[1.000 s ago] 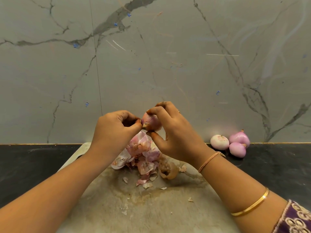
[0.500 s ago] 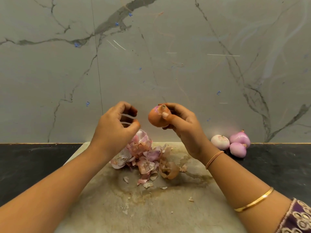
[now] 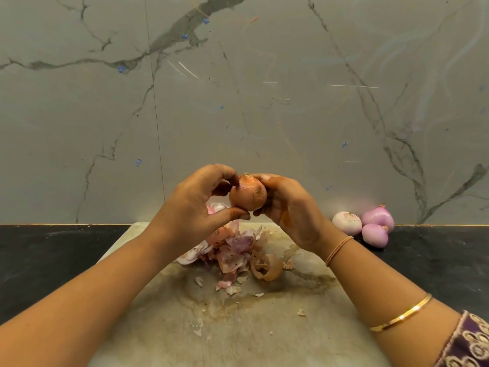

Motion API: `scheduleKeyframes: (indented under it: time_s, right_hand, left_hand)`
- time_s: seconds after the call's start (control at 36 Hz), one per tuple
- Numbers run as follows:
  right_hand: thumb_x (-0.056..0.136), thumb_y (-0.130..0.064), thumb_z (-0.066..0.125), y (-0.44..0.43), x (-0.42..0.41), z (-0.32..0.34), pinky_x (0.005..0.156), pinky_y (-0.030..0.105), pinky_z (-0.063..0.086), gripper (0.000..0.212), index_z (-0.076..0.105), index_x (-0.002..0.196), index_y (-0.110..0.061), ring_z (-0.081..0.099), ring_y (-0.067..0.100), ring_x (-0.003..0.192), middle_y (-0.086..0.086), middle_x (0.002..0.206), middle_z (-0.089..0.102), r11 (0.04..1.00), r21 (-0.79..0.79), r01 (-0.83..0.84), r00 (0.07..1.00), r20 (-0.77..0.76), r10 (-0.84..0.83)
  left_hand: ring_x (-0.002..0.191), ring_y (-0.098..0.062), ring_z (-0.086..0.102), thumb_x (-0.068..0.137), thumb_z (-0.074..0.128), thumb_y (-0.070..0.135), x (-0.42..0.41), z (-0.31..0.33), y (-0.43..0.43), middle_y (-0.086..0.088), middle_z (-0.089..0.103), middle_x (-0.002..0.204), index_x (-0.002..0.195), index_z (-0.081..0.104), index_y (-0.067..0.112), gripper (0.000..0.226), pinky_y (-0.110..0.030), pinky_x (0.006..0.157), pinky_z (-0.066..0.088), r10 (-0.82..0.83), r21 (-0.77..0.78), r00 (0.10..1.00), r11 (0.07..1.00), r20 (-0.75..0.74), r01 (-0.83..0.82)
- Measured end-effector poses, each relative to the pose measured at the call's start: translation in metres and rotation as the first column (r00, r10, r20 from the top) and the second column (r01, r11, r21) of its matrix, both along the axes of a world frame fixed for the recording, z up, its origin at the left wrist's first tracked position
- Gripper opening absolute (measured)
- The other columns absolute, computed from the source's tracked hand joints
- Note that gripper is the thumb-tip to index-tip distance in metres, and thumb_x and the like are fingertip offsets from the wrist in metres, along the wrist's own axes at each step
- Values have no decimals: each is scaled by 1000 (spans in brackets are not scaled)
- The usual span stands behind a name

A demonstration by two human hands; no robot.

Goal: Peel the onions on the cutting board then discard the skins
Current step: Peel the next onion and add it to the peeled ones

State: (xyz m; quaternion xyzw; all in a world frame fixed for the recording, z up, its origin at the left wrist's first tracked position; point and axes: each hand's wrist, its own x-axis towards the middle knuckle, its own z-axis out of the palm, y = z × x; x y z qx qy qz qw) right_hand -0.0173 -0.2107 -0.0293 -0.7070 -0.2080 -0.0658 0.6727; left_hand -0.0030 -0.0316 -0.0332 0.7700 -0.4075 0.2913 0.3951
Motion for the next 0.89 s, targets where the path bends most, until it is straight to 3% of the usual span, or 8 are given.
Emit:
scheduleKeyframes:
  time_s: [0.06,0.14,0.33,0.58,0.78,0.89]
  right_hand:
    - [82,-36,39,0,0,0,73,28,50,53,63,117,-4,54,26,92,20,110,61,1000,-10,1,1000,-11,-1]
    - [80,-31,44,0,0,0,88,46,51,54,58,123,-2,57,40,106,25,120,59,999,-40,-9,1000,-26,8]
    - [78,-26,46,0,-2,2,96,56,44,51,59,121,-1,56,36,102,32,122,56,999,9,-45,997,-59,45]
    - [79,-28,47,0,-1,0,100,58,42,56,57,125,1,50,51,117,32,124,56,1000,17,-1,997,-76,2]
    - [80,-29,45,1,-2,0,90,46,45,42,64,111,-8,53,32,100,29,117,58,998,42,-54,996,-67,57]
    - [80,-31,46,0,-1,-1,96,53,46,53,59,120,-1,53,41,106,33,123,55,999,36,-29,996,-80,32]
  left_hand:
    - [94,-12,61,66,81,45,1,-1,0,4,61,100,105,55,25,51,-25,86,53,-7,-13,1000,1000,30,7]
    - [92,-9,60,66,73,50,1,-1,-1,8,59,99,103,53,30,46,-20,84,52,-30,-29,997,999,65,32]
    - [96,-7,58,69,71,47,3,-3,-1,12,54,104,106,50,38,43,-18,87,50,-71,-26,996,997,56,73]
    - [93,-5,54,70,76,40,5,-5,-2,10,53,105,95,54,33,34,-14,82,49,-39,-11,997,999,69,40]
    - [98,-8,58,71,76,34,4,-5,-1,7,57,105,105,52,34,41,-17,87,50,-53,-33,998,998,21,54]
    - [98,-7,55,75,75,37,3,-6,-2,8,55,106,97,55,31,31,-19,85,50,-22,-5,999,1000,39,22]
